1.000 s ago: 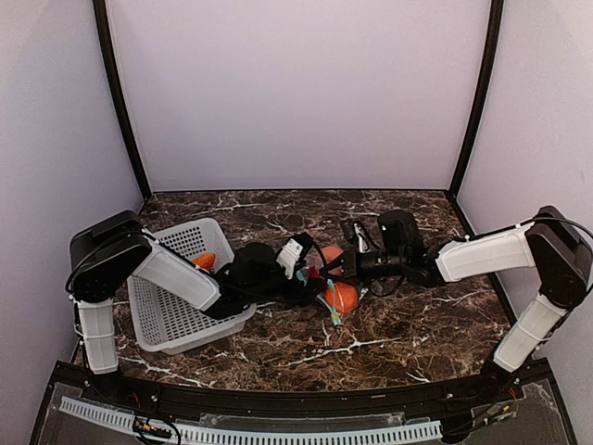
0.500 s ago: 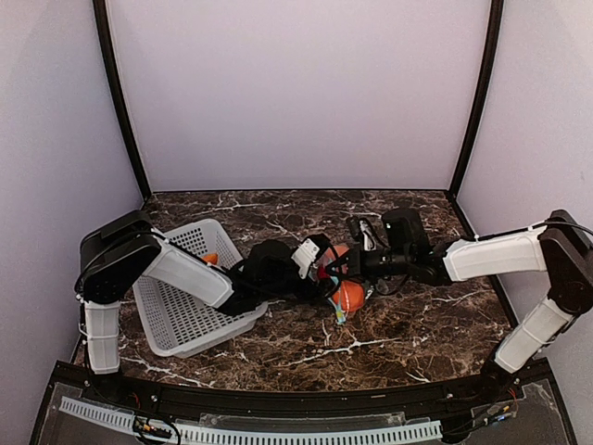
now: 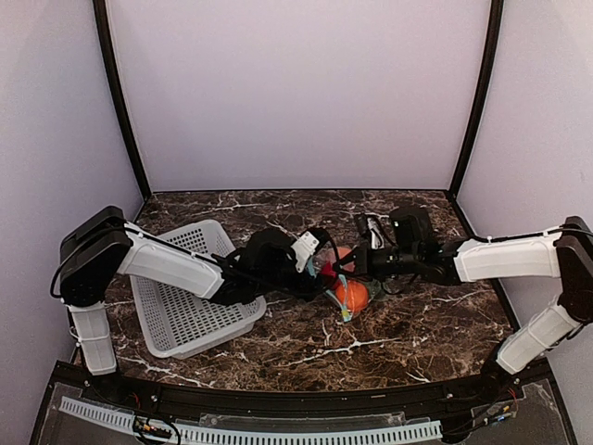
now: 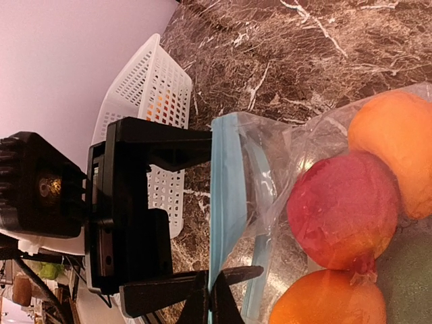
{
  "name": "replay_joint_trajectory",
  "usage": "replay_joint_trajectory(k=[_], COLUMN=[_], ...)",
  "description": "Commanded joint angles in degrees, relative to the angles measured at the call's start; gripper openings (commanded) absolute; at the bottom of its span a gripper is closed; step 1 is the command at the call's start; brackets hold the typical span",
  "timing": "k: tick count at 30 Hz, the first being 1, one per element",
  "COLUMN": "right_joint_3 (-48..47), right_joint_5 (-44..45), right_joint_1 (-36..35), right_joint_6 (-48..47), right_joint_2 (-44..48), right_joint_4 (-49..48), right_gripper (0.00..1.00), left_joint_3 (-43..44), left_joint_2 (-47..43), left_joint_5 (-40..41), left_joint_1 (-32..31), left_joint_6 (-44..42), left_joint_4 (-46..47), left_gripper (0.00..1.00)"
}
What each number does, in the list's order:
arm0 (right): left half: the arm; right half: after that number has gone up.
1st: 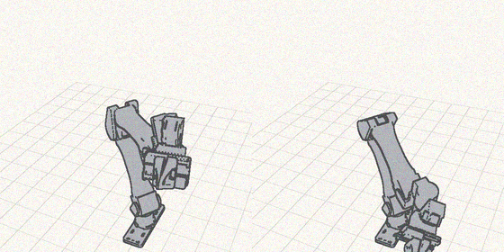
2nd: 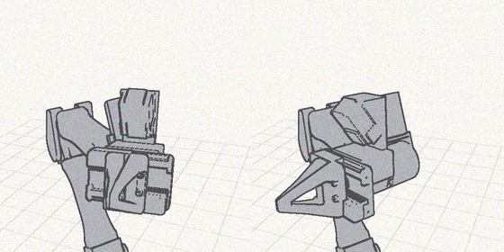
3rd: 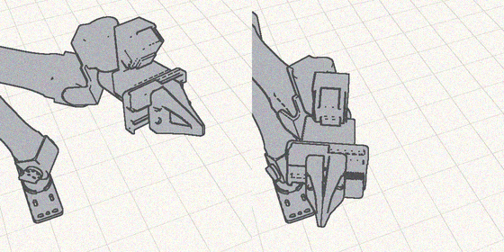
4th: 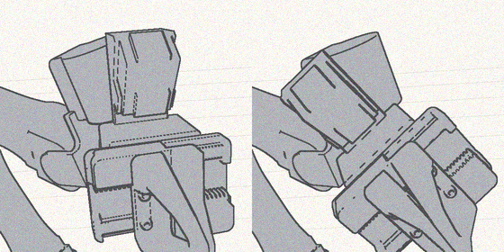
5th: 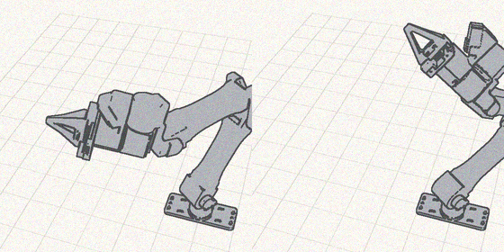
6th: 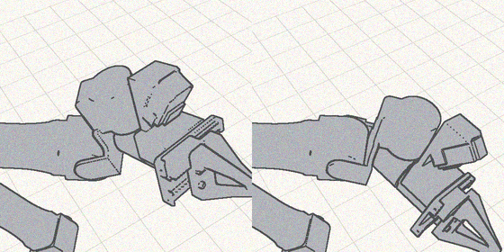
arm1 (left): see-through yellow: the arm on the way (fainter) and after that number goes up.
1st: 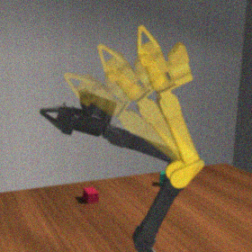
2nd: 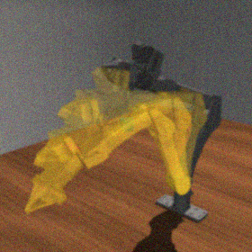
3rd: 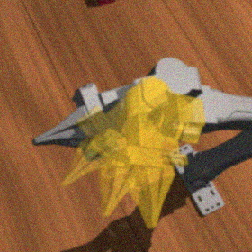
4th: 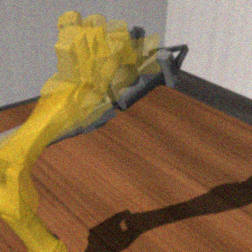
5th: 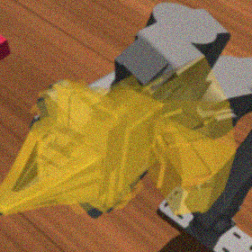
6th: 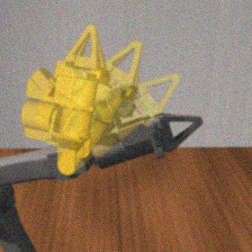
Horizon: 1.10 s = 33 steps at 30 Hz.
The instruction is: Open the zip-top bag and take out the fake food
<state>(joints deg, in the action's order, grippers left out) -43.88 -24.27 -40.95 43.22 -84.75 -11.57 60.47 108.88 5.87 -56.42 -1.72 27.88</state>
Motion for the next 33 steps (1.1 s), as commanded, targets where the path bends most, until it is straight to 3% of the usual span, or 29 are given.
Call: replay_joint_trajectory(k=[1,9,19,27,33], right_joint_3=[0.8,2.0,2.7,0.0,0.5], right_joint_5=[2.0,4.3,-1.8,-8.2,-12.7], right_joint_1=[0.7,1.8,1.9,0.7,0.5], right_joint_6=[-1.5,-1.2,1.8,6.5,14.5], right_joint_2=[4.3,10.2,7.5,6.2,7.1], right_joint_4=[1.7,4.3,-1.2,-7.2,-14.2], right_gripper=[0.0,0.0,0.0,0.0,0.0], left_joint_3=[6.6,17.1,16.3,15.4,18.8], left_joint_2=[3.0,7.7,12.0,2.1,-6.1], left_joint_5=[-2.0,-0.7,-0.7,1.3,2.5], left_joint_1=[-1.4,-3.3,-2.6,-2.4,-2.4], left_joint_6=[-0.2,-1.0,-1.2,-0.6,-2.2], left_joint_4=[-1.7,-9.5,-10.0,-21.3,-39.0], left_gripper=[0.82,0.8,0.78,0.79,0.81])
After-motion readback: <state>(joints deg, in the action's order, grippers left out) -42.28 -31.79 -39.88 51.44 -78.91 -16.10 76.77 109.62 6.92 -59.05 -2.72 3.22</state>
